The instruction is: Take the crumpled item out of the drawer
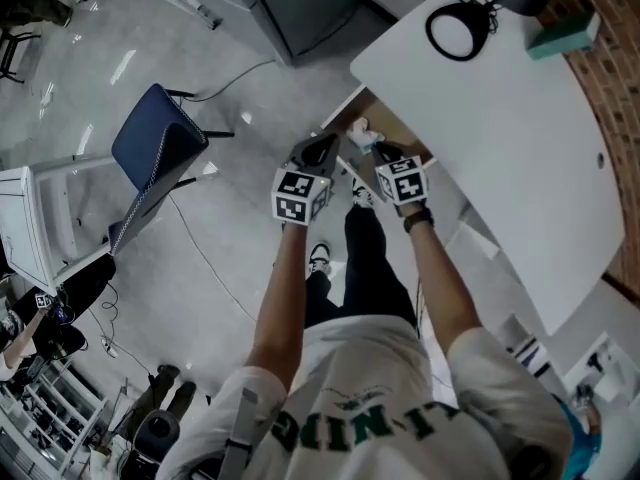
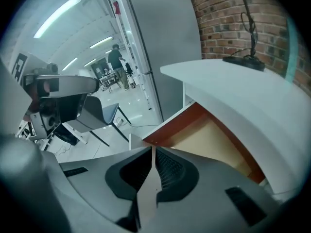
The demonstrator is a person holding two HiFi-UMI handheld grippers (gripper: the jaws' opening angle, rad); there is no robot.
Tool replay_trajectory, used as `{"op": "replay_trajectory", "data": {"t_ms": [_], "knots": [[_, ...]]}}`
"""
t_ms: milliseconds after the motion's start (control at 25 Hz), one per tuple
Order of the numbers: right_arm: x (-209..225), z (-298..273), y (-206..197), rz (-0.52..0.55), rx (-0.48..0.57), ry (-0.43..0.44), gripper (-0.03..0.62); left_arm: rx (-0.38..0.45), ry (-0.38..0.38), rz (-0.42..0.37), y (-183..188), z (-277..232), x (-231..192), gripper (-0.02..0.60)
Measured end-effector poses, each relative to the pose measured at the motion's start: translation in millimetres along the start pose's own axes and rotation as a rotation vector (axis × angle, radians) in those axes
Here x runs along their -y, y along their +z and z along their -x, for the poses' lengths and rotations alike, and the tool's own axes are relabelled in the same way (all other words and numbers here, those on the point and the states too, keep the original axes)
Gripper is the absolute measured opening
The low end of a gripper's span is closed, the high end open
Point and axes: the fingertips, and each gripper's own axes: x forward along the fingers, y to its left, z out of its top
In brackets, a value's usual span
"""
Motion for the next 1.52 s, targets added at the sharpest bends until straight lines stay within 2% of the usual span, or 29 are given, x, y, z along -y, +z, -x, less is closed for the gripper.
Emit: {"op": "replay_trajectory", "data": {"t_ms": [160,440,520,600,880,1080,1200,1320,1520], "knots": [[12.5,-36.9,-17.3,-0.040,-0.057,0.008,0.005,-0.029,-0.008,0.000,-20.4,-17.1,-9.9,-0.006],[30.0,-94.6,-47.6,-0.068,-0.168,-0.036,0.008,-0.061,-0.006,0.027,-53.7,-34.1,-28.4,-0.006],[16.9,-109.4,-54.7,-0.089,-0.198,0.012,0.043,-0.067,-0.006,0.025,-60.1,-37.6,-33.3,-0.006],[11.5,-123.3,-63.3,-0.099,-0.221,0.034,0.124,-0.066,-0.005,0.020,-64.8,-41.7,-38.5,-0.006],[30.8,-157.8,-77.1,-0.065,-0.204,0.010,0.144,-0.032,0.000,0.008,-72.4,-54.3,-49.1,-0.006],[37.2,-168.2,-87.5,-0.061,-0.242,-0.006,0.143,-0.038,0.015,0.043,-78.0,-49.2,-51.5,-0.006],[35.7,-167.5,-87.4,-0.044,-0.253,-0.006,0.105,-0.029,0.021,0.074,-81.2,-42.7,-52.9,-0.006],[32.4,-162.2,-93.2,-0.040,-0.273,0.006,0.078,-0.033,0.020,0.076,-82.8,-37.9,-49.3,-0.006],[24.0,-149.8,-82.7,-0.038,-0.249,0.000,0.034,-0.015,0.025,0.068,-68.6,-26.6,-47.2,-0.006]]}}
